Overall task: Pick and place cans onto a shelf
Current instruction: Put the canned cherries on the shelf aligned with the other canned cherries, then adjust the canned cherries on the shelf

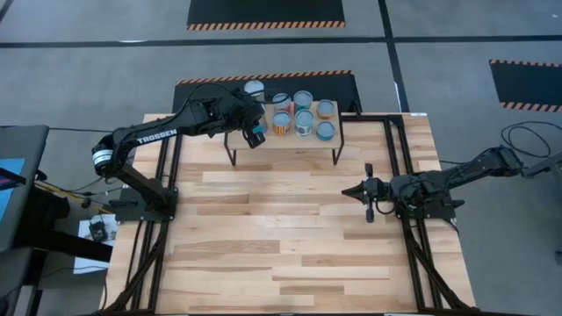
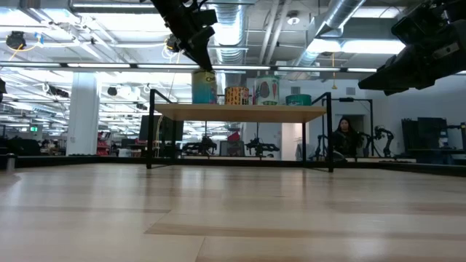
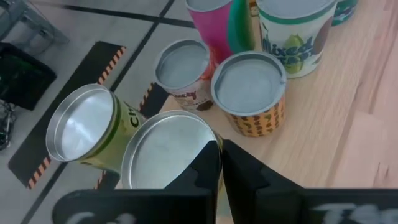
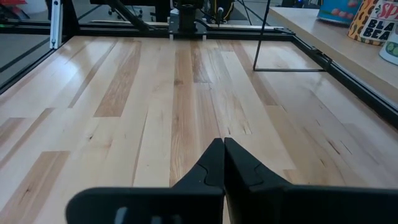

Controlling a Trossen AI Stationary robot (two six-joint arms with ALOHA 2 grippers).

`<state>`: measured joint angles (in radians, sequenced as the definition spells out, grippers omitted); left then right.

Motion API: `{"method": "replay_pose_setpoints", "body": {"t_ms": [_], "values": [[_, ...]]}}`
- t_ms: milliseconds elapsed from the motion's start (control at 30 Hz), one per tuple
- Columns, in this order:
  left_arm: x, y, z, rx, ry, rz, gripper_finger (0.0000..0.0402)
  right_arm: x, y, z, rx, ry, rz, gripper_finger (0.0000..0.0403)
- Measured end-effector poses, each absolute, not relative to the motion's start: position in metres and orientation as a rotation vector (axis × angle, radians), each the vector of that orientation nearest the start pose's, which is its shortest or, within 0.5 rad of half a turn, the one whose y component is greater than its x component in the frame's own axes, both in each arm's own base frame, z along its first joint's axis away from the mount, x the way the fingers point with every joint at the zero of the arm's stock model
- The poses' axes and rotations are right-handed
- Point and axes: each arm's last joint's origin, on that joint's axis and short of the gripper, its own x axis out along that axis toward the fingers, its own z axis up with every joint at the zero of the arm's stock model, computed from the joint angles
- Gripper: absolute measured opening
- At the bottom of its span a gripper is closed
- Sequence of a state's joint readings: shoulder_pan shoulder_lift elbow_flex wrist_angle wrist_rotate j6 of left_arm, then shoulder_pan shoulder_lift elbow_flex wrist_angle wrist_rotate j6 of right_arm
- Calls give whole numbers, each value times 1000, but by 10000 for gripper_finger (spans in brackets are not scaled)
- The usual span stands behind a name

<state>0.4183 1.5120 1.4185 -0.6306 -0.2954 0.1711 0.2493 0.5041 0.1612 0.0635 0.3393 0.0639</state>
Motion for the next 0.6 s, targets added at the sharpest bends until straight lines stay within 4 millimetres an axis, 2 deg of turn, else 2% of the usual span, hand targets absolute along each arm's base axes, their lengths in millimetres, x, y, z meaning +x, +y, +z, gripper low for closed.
{"method": "replay_pose_setpoints", "body": {"t_ms": [333,500,600], "values": [[294,140,341,112,792,615,57,129,23,179,-18,264,-98,16],[293,140,344,133,776,613,63,129,23,179,-17,264,-98,14],[293,140,356,138,674,639,60,129,23,179,-17,264,-98,15]]}}
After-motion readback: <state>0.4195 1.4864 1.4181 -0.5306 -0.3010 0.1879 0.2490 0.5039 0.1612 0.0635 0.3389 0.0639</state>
